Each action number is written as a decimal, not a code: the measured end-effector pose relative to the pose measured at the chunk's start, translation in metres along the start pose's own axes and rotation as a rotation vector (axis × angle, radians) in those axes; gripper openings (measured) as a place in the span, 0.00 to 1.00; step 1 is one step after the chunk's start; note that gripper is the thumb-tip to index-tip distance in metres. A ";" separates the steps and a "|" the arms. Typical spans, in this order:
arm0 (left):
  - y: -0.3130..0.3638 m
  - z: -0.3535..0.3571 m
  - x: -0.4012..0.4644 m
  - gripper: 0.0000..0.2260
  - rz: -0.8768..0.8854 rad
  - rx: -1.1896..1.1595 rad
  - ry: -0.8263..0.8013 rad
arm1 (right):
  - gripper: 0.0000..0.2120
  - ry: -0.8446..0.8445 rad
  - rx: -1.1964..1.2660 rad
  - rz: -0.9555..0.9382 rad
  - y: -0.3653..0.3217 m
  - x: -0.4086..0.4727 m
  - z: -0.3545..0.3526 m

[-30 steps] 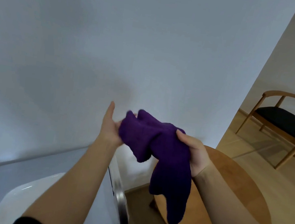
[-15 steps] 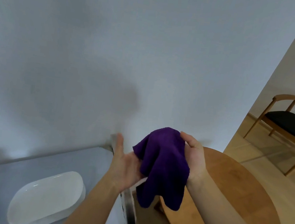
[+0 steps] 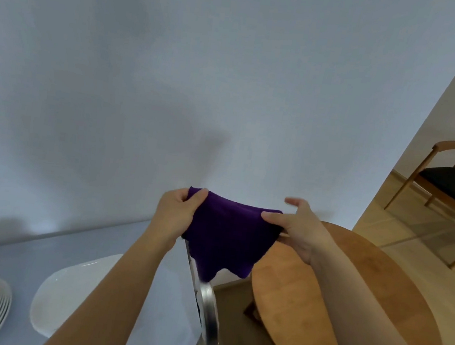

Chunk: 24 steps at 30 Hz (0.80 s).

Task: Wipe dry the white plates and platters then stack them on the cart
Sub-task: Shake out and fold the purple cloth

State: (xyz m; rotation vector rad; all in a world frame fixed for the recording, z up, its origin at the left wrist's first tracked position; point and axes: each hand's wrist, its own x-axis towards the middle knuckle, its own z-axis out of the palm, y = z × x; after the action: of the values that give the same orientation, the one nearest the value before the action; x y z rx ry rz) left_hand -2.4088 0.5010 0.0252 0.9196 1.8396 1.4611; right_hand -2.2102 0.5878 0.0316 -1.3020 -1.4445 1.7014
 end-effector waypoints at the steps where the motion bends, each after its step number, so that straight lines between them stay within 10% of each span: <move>1: 0.001 -0.004 0.001 0.11 0.041 0.053 0.055 | 0.28 -0.041 -0.030 -0.033 -0.001 -0.001 0.005; 9: 0.002 -0.031 0.007 0.12 0.195 0.016 0.169 | 0.01 0.158 -0.740 -0.522 -0.013 -0.003 0.033; 17: -0.001 -0.044 0.007 0.16 -0.162 -0.175 0.080 | 0.09 -0.045 -0.231 -0.424 -0.004 0.002 0.042; 21: -0.011 -0.055 0.004 0.09 -0.005 -0.287 -0.230 | 0.10 0.090 -0.201 -0.452 -0.002 0.002 0.043; 24: -0.014 -0.049 0.003 0.14 0.075 -0.243 -0.093 | 0.10 0.166 -0.247 -0.507 -0.005 0.000 0.044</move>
State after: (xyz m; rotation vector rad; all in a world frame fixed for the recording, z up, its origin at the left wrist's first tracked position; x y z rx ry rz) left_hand -2.4519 0.4745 0.0210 0.9267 1.5361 1.6174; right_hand -2.2515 0.5710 0.0338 -1.0465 -1.7403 1.0896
